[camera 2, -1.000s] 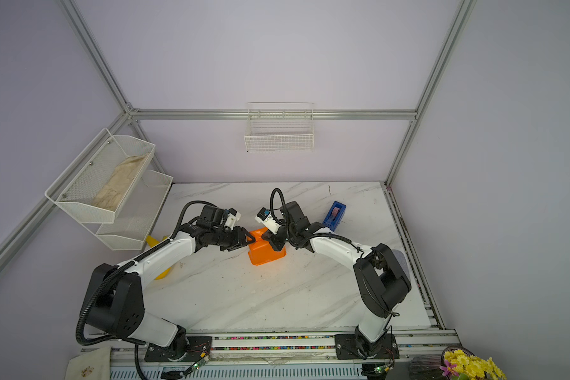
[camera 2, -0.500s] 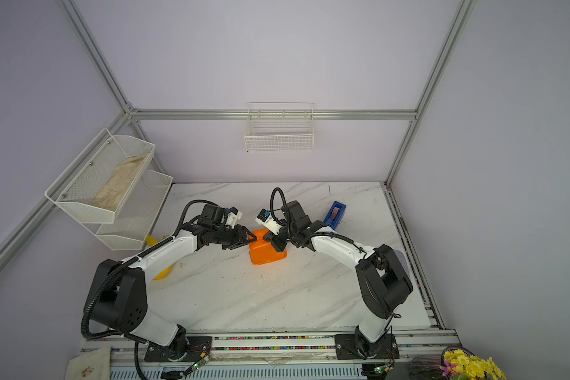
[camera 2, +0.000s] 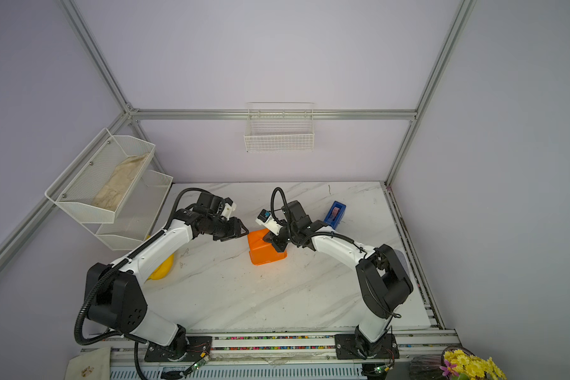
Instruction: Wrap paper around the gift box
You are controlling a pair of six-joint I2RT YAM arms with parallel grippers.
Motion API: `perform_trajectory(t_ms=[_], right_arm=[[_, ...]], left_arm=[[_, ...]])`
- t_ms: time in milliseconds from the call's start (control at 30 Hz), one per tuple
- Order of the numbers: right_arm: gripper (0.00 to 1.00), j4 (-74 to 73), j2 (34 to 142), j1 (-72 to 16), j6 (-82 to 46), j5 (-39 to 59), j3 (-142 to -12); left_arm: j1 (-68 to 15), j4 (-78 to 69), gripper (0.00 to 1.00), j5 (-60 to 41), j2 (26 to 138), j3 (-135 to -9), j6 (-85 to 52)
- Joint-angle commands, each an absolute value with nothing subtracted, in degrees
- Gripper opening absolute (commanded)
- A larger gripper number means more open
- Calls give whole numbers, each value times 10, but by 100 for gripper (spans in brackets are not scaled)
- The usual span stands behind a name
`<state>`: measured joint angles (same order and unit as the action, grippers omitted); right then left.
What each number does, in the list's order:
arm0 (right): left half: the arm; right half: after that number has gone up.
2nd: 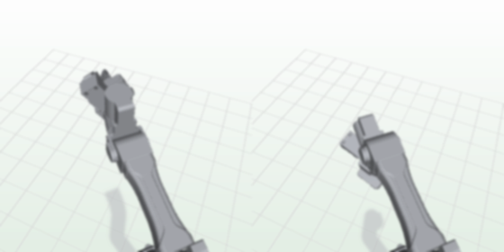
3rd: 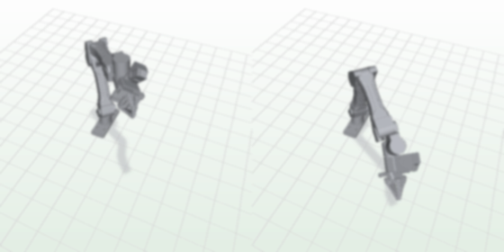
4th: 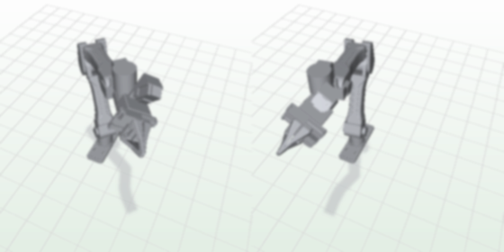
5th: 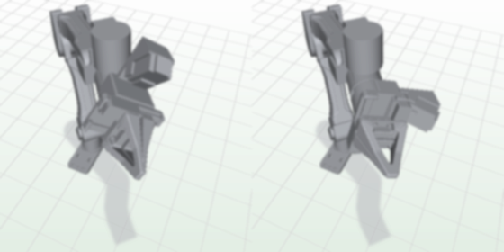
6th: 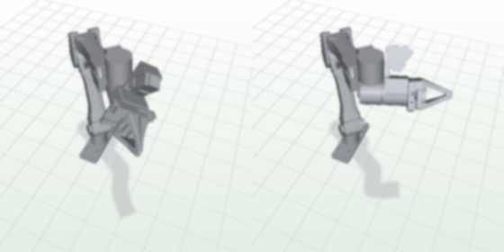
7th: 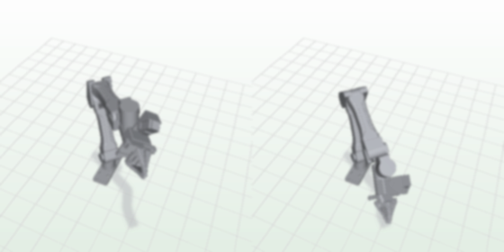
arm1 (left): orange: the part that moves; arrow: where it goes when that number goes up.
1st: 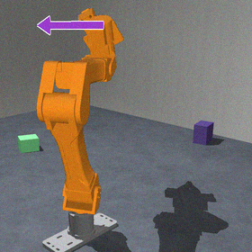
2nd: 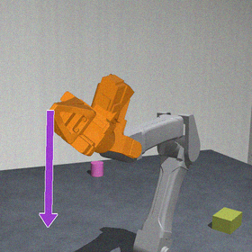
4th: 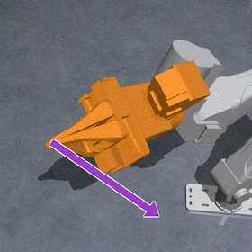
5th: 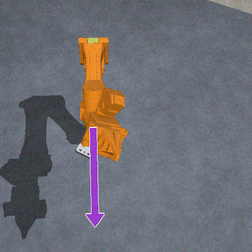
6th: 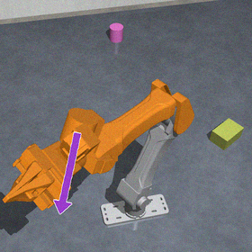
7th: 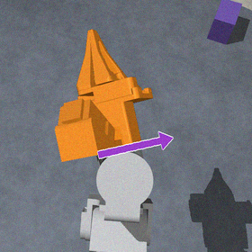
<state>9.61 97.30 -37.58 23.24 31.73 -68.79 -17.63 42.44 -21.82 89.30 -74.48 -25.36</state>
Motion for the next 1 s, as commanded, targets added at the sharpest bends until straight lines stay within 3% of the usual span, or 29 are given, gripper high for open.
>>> perform_trajectory(t_ms=[0, 267, 567, 800, 867, 967], right_arm=[[0, 157, 996, -375, 248, 322, -682], [0, 156, 993, -374, 249, 324, -679], [0, 156, 991, -373, 248, 323, -679], [0, 163, 976, -373, 235, 322, -687], [6, 172, 957, -373, 234, 337, -690], [28, 169, 918, -374, 212, 345, -684]], left_arm=[[-173, 482, 50, -229, 926, -865, -156], [-173, 500, 51, -393, 1042, -950, -1], [-174, 549, 51, -418, 1114, -985, 80], [-174, 610, 50, -370, 1153, -991, 108], [-174, 619, 50, -358, 1158, -987, 110], [-174, 620, 50, -355, 1162, -985, 107]])
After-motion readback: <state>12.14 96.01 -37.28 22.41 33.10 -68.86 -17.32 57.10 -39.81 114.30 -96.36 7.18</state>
